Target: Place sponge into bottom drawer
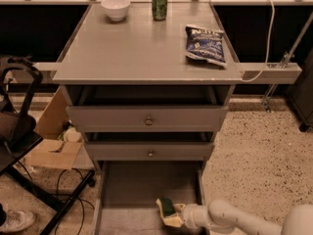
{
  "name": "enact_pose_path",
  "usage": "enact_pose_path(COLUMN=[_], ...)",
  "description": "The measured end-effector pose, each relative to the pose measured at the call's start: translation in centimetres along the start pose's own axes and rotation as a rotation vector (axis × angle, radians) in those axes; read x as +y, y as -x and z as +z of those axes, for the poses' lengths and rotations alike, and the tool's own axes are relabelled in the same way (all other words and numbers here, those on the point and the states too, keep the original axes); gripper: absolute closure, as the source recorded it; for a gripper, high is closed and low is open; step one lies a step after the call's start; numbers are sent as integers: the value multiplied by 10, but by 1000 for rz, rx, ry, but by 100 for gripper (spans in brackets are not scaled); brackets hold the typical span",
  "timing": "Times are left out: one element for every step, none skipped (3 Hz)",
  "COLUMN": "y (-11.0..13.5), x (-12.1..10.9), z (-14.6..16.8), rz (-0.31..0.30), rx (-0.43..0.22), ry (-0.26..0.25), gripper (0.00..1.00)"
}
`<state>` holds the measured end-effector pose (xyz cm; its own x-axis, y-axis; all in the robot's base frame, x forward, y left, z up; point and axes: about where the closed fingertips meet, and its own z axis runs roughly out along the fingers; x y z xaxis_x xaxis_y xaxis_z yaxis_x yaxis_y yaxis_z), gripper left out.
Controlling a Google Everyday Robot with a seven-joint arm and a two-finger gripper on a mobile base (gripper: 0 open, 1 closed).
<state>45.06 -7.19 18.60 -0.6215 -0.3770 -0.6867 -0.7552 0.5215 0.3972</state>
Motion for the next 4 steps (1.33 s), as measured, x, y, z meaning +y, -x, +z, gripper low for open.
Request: enact_pose_path(y=[-21,-26,-26,-25], x=[-5,-3,-3,-3], z=[43,47,47,47], rz=[-30,-22,-22,-23], rx=[-23,-23,-23,-23], ry=[-13,-8,-8,-8], gripper=[100,82,51,26])
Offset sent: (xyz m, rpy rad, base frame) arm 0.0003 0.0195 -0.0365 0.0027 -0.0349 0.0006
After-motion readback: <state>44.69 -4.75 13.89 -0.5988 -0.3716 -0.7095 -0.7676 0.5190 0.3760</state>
